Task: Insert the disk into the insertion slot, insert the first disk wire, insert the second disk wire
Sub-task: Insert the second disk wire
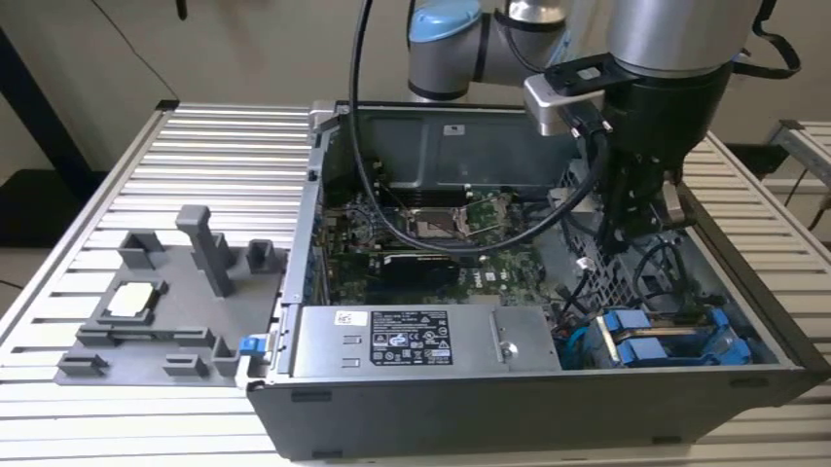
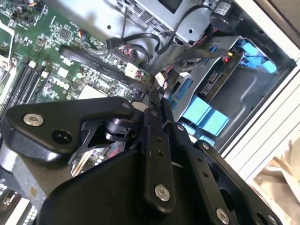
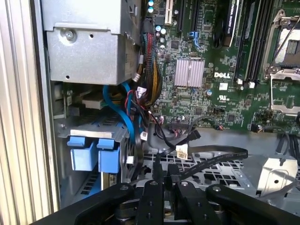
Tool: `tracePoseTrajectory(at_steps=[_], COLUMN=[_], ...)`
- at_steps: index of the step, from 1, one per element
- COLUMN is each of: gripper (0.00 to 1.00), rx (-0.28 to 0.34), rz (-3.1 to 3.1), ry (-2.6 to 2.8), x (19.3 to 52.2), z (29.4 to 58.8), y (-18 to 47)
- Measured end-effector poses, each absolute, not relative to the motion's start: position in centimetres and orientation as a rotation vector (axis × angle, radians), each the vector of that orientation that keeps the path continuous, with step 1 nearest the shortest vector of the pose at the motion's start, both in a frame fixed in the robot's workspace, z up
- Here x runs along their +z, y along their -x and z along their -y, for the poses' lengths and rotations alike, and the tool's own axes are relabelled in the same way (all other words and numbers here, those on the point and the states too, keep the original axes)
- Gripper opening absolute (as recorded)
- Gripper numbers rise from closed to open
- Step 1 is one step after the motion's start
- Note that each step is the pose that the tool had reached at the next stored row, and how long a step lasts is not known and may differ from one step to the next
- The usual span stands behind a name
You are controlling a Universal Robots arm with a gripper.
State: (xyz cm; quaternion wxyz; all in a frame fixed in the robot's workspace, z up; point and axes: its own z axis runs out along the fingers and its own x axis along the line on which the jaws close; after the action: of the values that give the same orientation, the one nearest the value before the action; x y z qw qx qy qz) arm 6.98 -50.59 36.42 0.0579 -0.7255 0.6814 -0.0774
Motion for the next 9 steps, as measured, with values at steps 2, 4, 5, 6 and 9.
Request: tracePoseTrajectory(at_steps=[2,4,5,6,9], gripper=[0.16,0.16,0.16,0.16,0.16], rx=[-0.229,-0.223,-0.22,-0.217,-0.208], rz=[-2.068,-2.071,-2.072,-2.074,-2.078], ry=[2.202,2.205,2.207,2.208,2.213], x=[36.4,36.4,36.4,36.4,36.4], z=[50.8,51.1,51.3,51.5,52.1], y=[-7.4,-7.8,-8.0,-8.2,-8.5])
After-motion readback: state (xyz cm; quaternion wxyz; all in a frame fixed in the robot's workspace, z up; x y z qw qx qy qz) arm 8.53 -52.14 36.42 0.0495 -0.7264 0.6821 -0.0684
